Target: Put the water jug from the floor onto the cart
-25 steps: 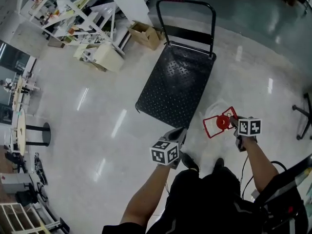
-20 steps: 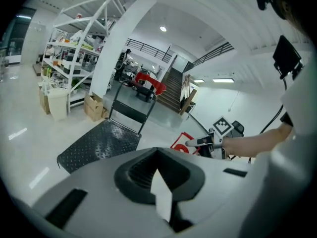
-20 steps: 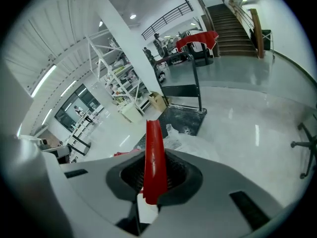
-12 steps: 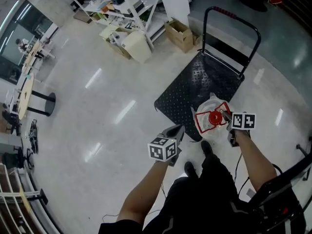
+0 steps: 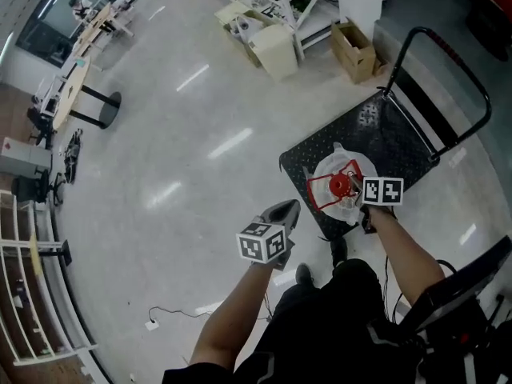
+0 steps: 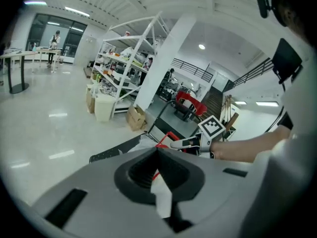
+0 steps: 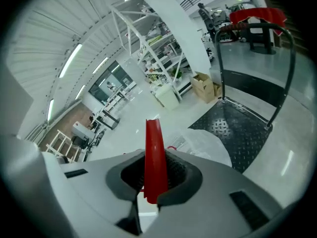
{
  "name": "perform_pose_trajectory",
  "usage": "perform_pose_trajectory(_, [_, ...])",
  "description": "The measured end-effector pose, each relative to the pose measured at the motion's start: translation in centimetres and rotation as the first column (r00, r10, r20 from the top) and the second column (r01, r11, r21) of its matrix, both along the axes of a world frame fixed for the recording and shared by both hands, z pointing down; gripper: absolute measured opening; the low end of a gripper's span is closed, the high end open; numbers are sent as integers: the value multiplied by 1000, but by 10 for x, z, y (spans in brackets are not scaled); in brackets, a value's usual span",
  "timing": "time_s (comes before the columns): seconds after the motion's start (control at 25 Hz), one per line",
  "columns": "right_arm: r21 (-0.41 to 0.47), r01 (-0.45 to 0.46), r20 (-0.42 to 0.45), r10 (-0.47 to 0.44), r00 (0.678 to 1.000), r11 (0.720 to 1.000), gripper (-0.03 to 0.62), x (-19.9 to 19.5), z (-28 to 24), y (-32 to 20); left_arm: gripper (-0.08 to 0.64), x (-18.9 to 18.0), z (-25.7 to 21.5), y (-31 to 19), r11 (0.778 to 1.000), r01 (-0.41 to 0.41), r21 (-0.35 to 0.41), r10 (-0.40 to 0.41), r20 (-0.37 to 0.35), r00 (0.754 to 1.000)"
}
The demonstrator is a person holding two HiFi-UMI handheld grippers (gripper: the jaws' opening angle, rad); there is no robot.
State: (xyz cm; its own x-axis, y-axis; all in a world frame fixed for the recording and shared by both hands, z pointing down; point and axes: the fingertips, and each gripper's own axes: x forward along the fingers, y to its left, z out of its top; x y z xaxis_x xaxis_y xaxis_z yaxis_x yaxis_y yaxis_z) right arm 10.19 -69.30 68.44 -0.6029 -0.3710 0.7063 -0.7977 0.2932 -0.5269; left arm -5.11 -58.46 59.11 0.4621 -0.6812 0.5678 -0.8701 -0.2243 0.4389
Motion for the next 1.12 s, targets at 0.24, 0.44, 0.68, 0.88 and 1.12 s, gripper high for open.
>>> perform_pose_trajectory(0.24, [-28, 101, -7, -102, 995, 994, 41, -54, 19, -47, 0, -26, -2, -19, 995, 100, -8, -100, 15, 995])
perform_pose_trajectory(0.44, [-51, 151, 12, -151, 989, 987, 41, -91, 33, -75, 0, -45, 5, -21, 985, 173, -23, -173, 26, 985])
perform_pose_trajectory(0.68, [-86, 161, 40, -158, 987, 983, 41, -116, 55, -94, 0, -59, 15, -16, 973, 228, -42, -227, 37, 973])
perform_pose_trajectory(0.88, [-102, 137, 59, -132, 989, 985, 41, -104, 67, -105, 0, -57, 19, -11, 968, 240, -67, -238, 41, 970])
perform_pose_trajectory(1.12, [-120, 69, 20, -68, 998, 990, 41, -63, 73, -118, 0, -50, 22, -13, 967, 237, -91, -236, 21, 972])
